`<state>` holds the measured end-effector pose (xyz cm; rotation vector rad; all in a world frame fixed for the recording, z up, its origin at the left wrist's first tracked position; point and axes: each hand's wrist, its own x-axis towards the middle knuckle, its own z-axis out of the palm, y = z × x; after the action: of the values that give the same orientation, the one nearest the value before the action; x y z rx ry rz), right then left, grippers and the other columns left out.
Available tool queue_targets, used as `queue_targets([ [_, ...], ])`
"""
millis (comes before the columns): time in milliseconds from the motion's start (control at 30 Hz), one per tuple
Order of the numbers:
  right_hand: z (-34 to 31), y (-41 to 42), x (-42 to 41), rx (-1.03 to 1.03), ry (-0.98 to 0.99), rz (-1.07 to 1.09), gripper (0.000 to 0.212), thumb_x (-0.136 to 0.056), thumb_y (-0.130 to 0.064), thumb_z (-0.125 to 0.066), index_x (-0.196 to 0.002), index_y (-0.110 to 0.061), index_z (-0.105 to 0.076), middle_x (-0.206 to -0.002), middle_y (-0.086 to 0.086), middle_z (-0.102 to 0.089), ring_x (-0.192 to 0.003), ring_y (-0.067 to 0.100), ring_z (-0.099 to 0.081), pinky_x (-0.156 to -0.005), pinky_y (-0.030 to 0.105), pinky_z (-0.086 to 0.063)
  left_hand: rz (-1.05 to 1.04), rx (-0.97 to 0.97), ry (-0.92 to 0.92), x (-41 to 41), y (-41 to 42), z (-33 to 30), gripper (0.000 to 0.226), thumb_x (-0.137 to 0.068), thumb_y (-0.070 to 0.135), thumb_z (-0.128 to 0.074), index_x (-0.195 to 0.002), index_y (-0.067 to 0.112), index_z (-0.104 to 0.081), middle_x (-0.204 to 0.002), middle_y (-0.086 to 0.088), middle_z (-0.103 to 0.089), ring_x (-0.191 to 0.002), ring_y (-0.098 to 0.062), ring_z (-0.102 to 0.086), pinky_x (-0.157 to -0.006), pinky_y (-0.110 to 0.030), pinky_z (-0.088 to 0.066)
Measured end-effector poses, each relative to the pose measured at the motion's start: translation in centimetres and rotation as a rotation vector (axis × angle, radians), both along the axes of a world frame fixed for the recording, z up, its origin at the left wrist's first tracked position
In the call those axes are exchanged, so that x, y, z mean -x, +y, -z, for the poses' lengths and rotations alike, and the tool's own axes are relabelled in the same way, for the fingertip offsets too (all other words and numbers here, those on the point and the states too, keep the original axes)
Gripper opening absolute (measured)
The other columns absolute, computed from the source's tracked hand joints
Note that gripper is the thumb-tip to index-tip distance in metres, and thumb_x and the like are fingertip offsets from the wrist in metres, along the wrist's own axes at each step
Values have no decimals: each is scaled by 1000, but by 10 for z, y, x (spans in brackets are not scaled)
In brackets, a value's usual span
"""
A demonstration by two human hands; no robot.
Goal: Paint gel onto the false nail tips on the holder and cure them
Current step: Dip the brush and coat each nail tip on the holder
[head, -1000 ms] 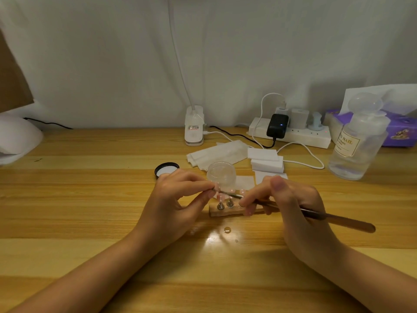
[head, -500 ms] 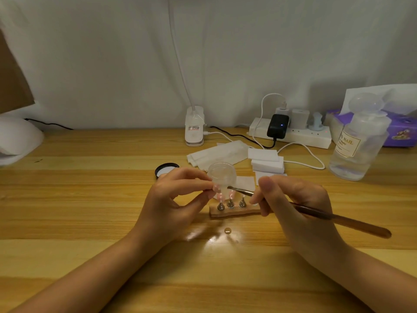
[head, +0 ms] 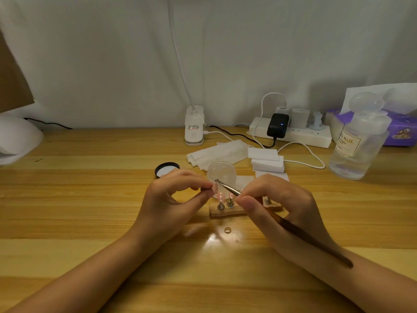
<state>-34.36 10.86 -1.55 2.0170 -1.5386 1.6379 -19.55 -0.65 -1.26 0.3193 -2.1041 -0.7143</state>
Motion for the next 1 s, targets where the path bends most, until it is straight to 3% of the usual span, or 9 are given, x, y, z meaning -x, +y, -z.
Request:
queue_targets([
  [200, 2, 1, -1, -2, -23, -25, 54, -95, -43, -33, -71, -8, -66, -65, -4, -61, -63, 6, -57, -57, 17, -45, -7, 1, 15, 0, 0, 0, 18, -72, 11, -70, -89, 15, -70, -81, 8, -67, -76, -5, -60, -66, -26, -49],
  [333, 3, 1, 0, 34, -121, -50, 48, -96, -43, -30, -72, -17, -63, -68, -12, -58, -67, -3, -57, -62, 8, -43, -7, -1, 0, 0, -1, 0, 15, -72, 12, -69, -86, 13, -71, -80, 7, -68, -76, -5, -59, -65, -26, -49],
  [467, 2, -2, 0, 17, -66, 11, 31, -95, -42, -34, -82, -28, -59, -72, -10, -62, -68, 7, -59, -60, 16, -46, -6, -9, 6, 1, 0, 0, 14, -71, 13, -68, -85, 12, -72, -79, 6, -67, -75, -6, -59, -65, -27, -49],
  [600, 3, -2, -1, 8, -71, -17, 38, -95, -41, -35, -78, -21, -62, -70, -9, -61, -66, 7, -59, -59, 17, -46, 7, -6, 7, 0, 1, 0, 14, -72, 14, -72, -86, 16, -70, -79, 7, -67, -75, -7, -59, -64, -27, -48],
  [733, 3, 1, 0, 18, -144, -29, 45, -95, -40, -34, -70, -17, -63, -68, -14, -59, -67, -1, -59, -61, 9, -44, 11, 14, -8, 0, 1, 0, 16, -72, 12, -73, -87, 16, -69, -79, 8, -66, -75, -6, -58, -63, -25, -48],
  [900, 1, -2, -1, -14, -65, 1, 33, -94, -37, -39, -79, -21, -64, -70, -5, -63, -65, 10, -59, -57, 25, -46, 6, 8, -23, 1, 0, 0, 14, -71, 11, -72, -84, 15, -70, -78, 7, -67, -74, -8, -58, -62, -24, -47],
  [1000, 2, -2, -2, -18, -49, -28, 38, -94, -37, -38, -76, -17, -65, -70, -8, -61, -65, 7, -58, -56, 21, -46, 11, -2, -27, 0, -1, 0, 12, -72, 13, -73, -84, 13, -71, -78, 6, -67, -74, -9, -58, -62, -24, -46],
])
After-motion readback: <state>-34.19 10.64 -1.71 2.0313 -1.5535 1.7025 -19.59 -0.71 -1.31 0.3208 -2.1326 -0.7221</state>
